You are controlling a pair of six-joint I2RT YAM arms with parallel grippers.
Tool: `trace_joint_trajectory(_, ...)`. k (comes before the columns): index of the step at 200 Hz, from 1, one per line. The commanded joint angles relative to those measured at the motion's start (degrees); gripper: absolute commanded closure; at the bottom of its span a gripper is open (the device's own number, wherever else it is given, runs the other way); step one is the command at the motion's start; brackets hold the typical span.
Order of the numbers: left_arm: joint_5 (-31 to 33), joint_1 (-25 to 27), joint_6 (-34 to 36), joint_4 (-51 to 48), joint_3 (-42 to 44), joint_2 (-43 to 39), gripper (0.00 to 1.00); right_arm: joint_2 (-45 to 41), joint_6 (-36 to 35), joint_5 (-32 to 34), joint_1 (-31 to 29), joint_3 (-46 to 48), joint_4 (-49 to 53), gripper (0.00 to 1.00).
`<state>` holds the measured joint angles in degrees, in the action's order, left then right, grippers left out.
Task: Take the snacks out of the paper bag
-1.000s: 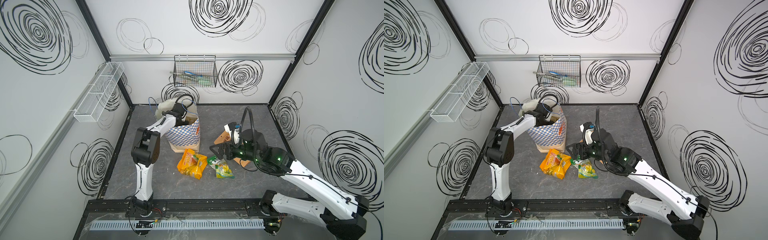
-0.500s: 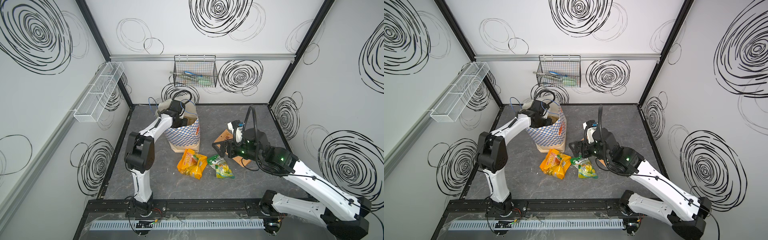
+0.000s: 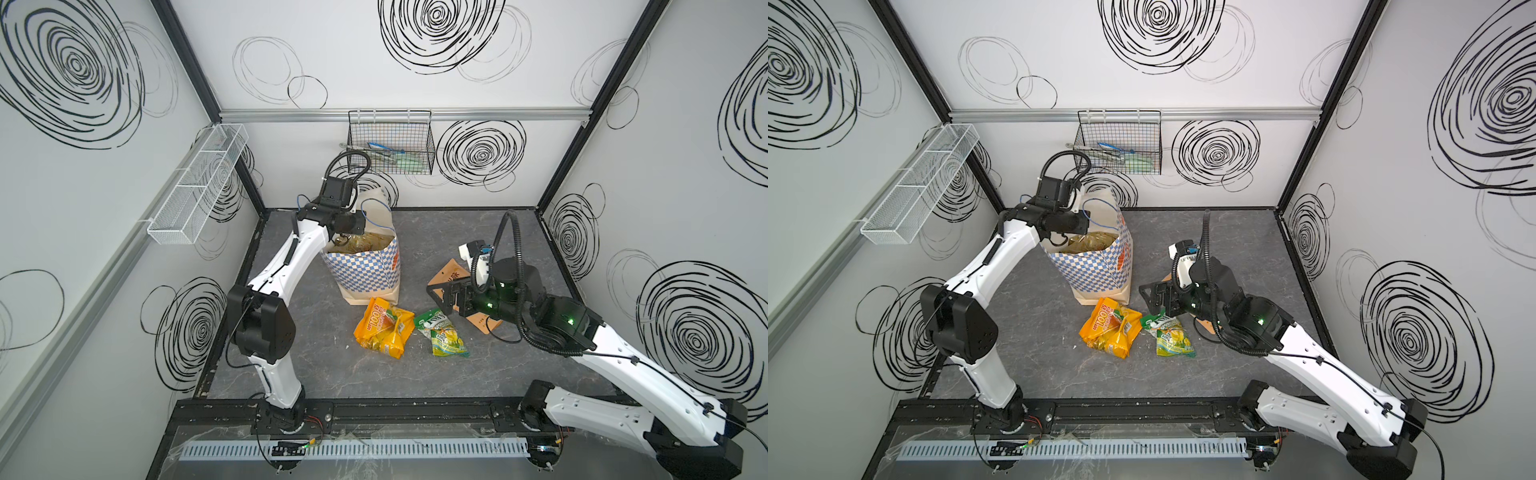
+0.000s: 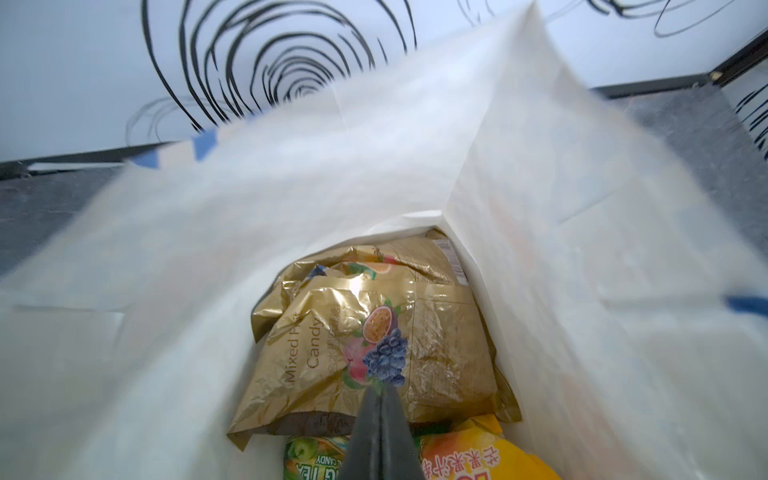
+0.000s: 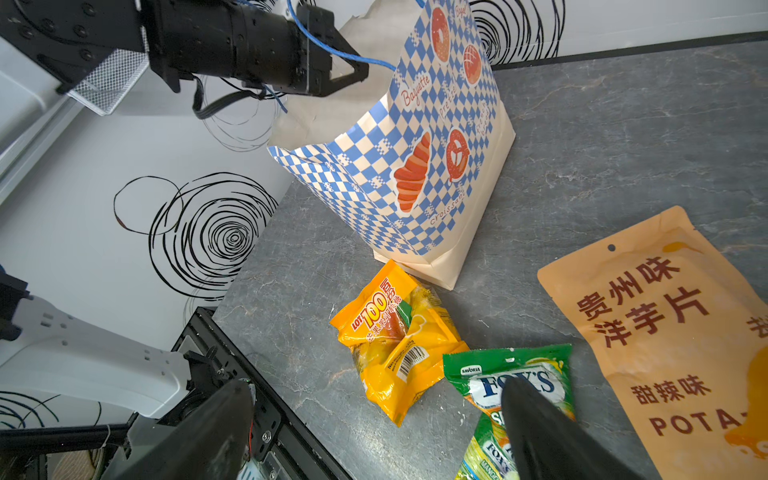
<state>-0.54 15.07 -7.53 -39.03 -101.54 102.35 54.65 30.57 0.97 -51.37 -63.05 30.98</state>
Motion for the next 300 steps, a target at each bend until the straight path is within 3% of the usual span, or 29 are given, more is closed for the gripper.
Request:
trace_joint_trajectory(1, 0.5, -1.2, -0.4, -1.8, -4.0, -2.5, 1.00, -1.0, -0.4, 0.9, -0.3, -0.2, -0.2, 0.03)
trace_joint_trajectory(44, -3.4, -2.6, -0.6, -2.4, -5.4, -0.9, 0.98, -1.0, -0.3, 0.6, -0.2, 0.0, -0.7, 0.03)
trace_joint_trajectory(58, -4.8, -2.5, -0.3, -3.4, -5.6, 1.1, 0.60, -0.9, -0.3, 0.4, -0.3, -0.1, -0.8, 0.03)
trace_joint_trajectory(71, -6.2, -2.5, -0.4, -3.0, -4.8, 2.5, 0.32, -0.8, -0.3, 0.3, -0.3, -0.1, -0.8, 0.03)
trace_joint_trajectory(102, -6.8, -1.8, -1.2, 0.8, -2.0, 5.2, 0.00, -0.9, -0.3, 0.3, -0.3, 0.0, -0.7, 0.03)
trace_joint_trajectory(163, -5.1, -0.7, -0.5, 1.2, -1.7, 14.3, 0.04, -2.3, -0.1, 1.2, -0.3, 0.4, -0.1, 0.03)
trace_joint_trajectory(257, -4.8, 0.2, 0.8, 2.6, 1.9, 21.7, 0.04, -2.1, 0.0, 1.0, -0.3, 0.8, -0.6, 0.03)
trace_joint_trajectory(300, -1.5, 0.5, 1.5, 0.6, -1.4, 26.6, 0.04, -2.1, 0.1, 0.8, -0.3, 0.6, -0.8, 0.03)
